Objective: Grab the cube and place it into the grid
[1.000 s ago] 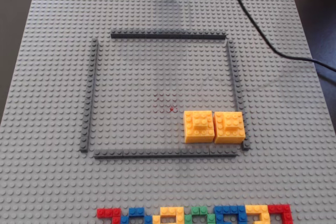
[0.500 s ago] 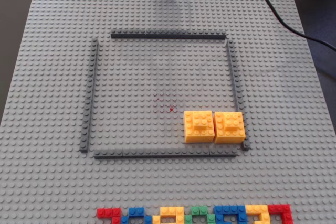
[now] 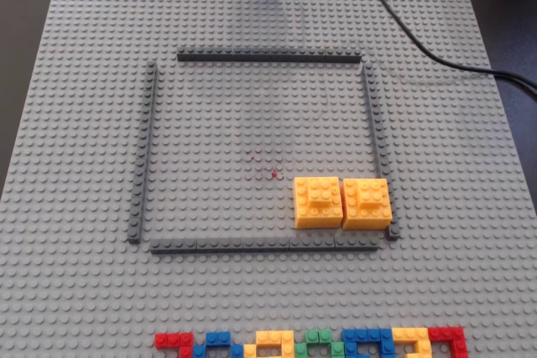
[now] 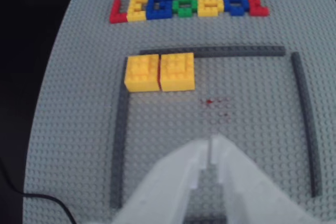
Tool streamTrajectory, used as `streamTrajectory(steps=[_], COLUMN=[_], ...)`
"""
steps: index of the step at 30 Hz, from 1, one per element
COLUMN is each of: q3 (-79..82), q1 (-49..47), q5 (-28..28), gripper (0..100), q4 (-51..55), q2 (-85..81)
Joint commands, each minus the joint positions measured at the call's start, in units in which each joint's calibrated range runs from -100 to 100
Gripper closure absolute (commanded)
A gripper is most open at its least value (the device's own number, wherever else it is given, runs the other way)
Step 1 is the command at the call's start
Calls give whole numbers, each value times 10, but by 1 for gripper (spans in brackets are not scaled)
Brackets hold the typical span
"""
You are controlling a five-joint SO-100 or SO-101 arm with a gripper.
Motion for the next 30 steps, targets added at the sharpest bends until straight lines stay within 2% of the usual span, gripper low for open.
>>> streamTrajectory(steps=[1,11,30], q3=[68,195,401], q1=[27,-2,12], q5=[10,-1,-12], gripper=[100,100,100], q4=[-27,-47,-92], q2=[-36,-116,-157])
